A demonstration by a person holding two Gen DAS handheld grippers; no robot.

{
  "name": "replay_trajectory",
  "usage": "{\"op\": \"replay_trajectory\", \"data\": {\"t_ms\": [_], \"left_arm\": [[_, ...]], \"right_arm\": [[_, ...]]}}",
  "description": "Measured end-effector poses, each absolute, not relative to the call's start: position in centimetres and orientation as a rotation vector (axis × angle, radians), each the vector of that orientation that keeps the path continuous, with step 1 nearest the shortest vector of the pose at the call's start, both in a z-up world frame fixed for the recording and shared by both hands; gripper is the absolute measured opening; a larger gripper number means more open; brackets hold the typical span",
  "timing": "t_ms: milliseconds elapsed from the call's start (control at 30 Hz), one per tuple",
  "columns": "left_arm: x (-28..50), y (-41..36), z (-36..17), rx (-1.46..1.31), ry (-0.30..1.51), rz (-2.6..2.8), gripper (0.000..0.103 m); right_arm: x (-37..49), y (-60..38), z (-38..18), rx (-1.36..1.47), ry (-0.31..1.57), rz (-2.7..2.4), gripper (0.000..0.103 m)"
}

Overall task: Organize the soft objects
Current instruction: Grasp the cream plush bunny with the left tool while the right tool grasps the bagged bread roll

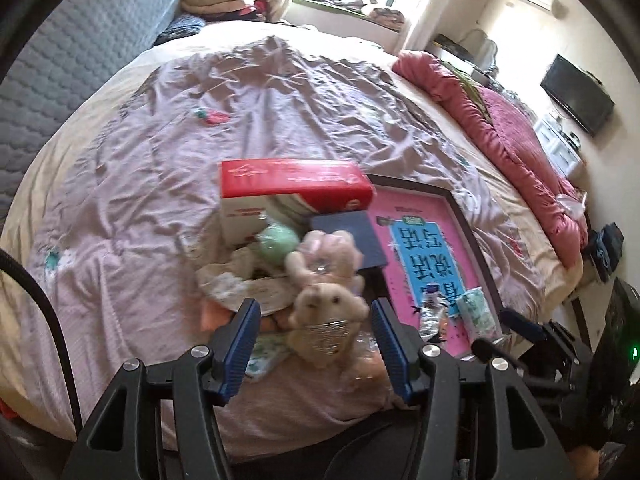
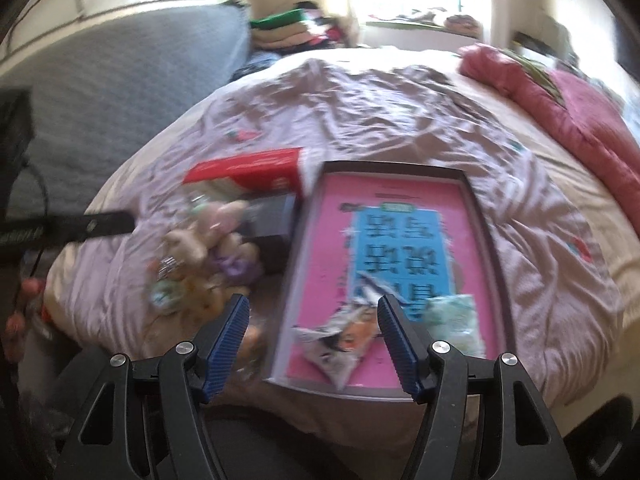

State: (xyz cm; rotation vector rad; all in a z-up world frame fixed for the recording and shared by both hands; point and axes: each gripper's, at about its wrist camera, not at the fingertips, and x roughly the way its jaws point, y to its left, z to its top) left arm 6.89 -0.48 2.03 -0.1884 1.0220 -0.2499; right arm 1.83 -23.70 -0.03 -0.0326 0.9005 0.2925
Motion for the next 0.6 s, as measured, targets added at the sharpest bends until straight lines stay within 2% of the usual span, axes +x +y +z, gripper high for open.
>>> {"op": "replay_trajectory", "data": {"t_ms": [600], "left_arm": [[7.1,-0.6,-0.6,-0.214,1.093,-0.293,0.057]], "right_arm": [[0.5,-16.7,-3.8,-0.233,0.986,0.467,0.069]]}}
